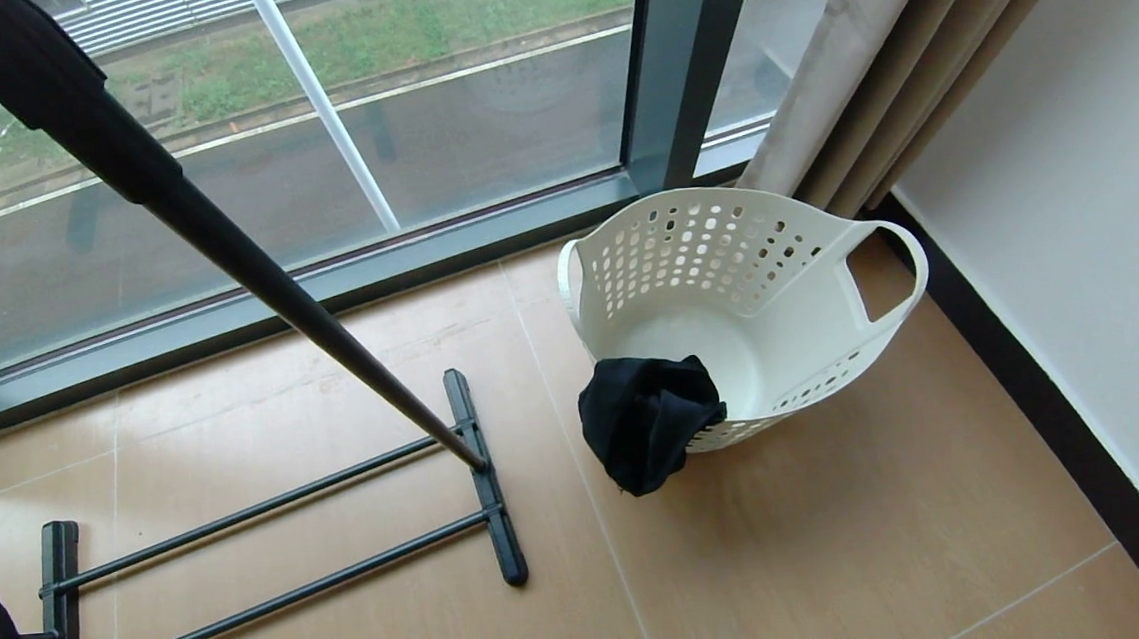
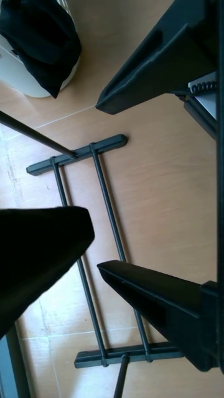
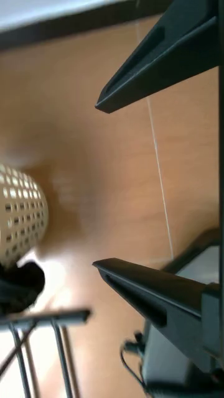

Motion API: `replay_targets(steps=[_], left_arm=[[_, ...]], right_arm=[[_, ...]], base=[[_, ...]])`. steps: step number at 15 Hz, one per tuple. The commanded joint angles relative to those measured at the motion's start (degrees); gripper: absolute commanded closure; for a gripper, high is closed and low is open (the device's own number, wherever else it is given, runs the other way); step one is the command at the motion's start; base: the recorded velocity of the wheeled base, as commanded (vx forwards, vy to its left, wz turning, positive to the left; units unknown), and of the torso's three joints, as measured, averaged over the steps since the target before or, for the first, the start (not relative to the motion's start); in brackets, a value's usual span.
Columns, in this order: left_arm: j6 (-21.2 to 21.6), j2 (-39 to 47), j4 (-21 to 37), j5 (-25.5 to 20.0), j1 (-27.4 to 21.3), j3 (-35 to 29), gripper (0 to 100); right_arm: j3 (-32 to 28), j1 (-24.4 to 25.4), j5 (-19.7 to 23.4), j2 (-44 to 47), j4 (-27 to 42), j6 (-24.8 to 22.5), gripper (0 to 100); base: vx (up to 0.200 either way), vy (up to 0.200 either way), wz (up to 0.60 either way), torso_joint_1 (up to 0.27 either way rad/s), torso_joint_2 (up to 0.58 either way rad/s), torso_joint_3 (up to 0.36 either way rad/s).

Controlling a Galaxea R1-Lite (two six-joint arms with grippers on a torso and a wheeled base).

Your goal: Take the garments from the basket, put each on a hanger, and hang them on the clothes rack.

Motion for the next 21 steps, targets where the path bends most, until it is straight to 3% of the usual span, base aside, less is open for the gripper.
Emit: replay_targets(steps=[1, 3, 6, 9, 11, 12, 15, 21], left_arm=[[-0.09, 0.0, 0.0, 0.03, 0.02, -0.06, 0], [-0.17, 0.0, 0.0, 0.03, 0.02, -0.06, 0], [-0.17, 0.0, 0.0, 0.03, 0.02, -0.06, 0], [-0.17, 0.0, 0.0, 0.03, 0.02, -0.06, 0], [-0.17, 0.0, 0.0, 0.03, 0.02, -0.06, 0], [-0.17, 0.0, 0.0, 0.03, 0.02, -0.06, 0], [-0.17, 0.0, 0.0, 0.03, 0.02, -0.06, 0], [-0.44, 0.0, 0.0, 0.03, 0.02, -0.06, 0]], right_arm=[[-3.02, 4.35, 3.05, 14.92, -5.24, 0.06, 0], [-9.09, 9.27, 3.05, 23.71, -7.17, -0.03, 0], [-26.84, 14.72, 2.52, 43.14, -7.35, -1.61, 0], [-38.62, 15.69, 1.47, 57.2, -7.0, -12.33, 0], [-42.4, 17.0, 1.29, 61.15, -7.0, -15.76, 0], [-45.3, 17.44, 1.29, 65.29, -7.09, -21.74, 0], [-51.8, 17.97, 1.29, 74.69, -7.17, -30.18, 0], [-58.48, 21.75, -2.05, 87.17, -9.9, -32.46, 0]], base=[[0.0, 0.0, 0.0, 0.0, 0.0, 0.0], [0.0, 0.0, 0.0, 0.0, 0.0, 0.0], [0.0, 0.0, 0.0, 0.0, 0.0, 0.0], [0.0, 0.0, 0.0, 0.0, 0.0, 0.0], [0.0, 0.0, 0.0, 0.0, 0.0, 0.0], [0.0, 0.0, 0.0, 0.0, 0.0, 0.0], [0.0, 0.0, 0.0, 0.0, 0.0, 0.0], [0.0, 0.0, 0.0, 0.0, 0.0, 0.0]])
